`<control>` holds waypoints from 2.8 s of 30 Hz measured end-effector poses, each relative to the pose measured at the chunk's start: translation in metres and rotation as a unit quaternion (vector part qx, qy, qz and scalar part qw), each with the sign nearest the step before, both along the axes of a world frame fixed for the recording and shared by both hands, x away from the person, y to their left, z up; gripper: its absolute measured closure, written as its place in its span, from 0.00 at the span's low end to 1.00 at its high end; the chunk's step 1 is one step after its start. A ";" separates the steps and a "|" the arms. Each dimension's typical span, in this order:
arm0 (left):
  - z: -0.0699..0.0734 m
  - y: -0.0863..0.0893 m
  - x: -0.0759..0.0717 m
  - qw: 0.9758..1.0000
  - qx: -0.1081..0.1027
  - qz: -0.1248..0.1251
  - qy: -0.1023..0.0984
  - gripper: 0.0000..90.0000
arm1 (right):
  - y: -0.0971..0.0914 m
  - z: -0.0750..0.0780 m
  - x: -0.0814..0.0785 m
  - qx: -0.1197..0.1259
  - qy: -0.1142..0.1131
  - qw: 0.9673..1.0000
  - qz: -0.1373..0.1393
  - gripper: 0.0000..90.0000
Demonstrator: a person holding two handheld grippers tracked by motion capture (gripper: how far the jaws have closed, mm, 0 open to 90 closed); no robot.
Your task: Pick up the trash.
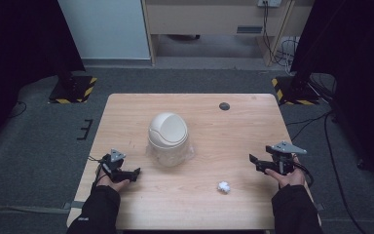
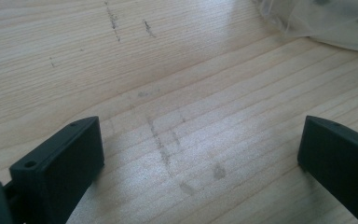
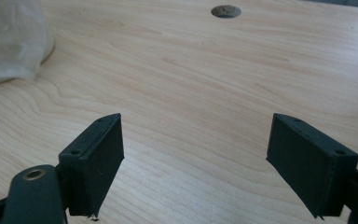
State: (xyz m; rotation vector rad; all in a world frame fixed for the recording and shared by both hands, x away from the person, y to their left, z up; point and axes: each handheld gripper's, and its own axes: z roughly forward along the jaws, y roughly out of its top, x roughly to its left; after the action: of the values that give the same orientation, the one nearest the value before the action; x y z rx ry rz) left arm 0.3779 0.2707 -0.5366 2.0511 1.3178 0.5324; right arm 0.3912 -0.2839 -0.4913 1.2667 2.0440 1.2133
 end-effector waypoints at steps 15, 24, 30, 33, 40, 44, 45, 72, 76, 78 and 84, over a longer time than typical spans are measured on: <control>0.000 0.000 0.000 1.000 0.001 0.001 0.000 0.00 | 0.014 0.025 0.002 0.016 -0.057 0.998 0.007 0.20; 0.000 -0.001 0.000 1.000 0.001 0.001 0.000 0.00 | 0.019 0.042 0.001 0.028 -0.084 0.996 0.005 0.19; 0.000 -0.001 0.000 1.000 0.001 0.001 0.000 0.00 | 0.024 0.052 0.001 0.024 -0.093 0.995 0.013 0.19; 0.000 -0.001 0.000 1.000 0.000 0.002 0.000 0.00 | 0.027 0.056 0.003 0.025 -0.098 0.995 0.016 0.19; 0.000 -0.001 0.000 1.000 0.001 0.001 0.000 0.00 | 0.037 0.070 0.008 0.034 -0.114 0.993 0.026 0.18; 0.000 -0.001 0.000 1.000 0.000 0.002 0.000 0.00 | 0.043 0.078 0.011 0.035 -0.120 0.992 0.030 0.18; 0.000 -0.001 0.000 1.000 0.000 0.002 0.000 0.00 | 0.045 0.079 0.012 0.036 -0.123 0.991 0.033 0.18; 0.000 -0.001 0.000 1.000 0.001 0.001 0.000 0.00 | 0.072 0.117 0.033 0.035 -0.138 0.988 0.060 0.17; 0.000 -0.001 0.000 1.000 0.001 0.001 0.000 0.00 | 0.078 0.120 0.037 0.032 -0.138 0.988 0.065 0.17; 0.000 -0.001 0.000 1.000 0.001 0.001 0.000 0.00 | 0.080 0.121 0.038 0.031 -0.138 0.988 0.066 0.17; 0.000 -0.001 0.000 1.000 0.001 0.001 0.000 0.00 | 0.091 0.128 0.044 0.027 -0.141 0.987 0.077 0.17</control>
State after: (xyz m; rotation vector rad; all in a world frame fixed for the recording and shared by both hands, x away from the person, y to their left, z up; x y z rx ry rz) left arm 0.3775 0.2702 -0.5365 2.0505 1.3207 0.5347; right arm 0.4349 -0.1930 -0.3632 0.9105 1.9385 1.4368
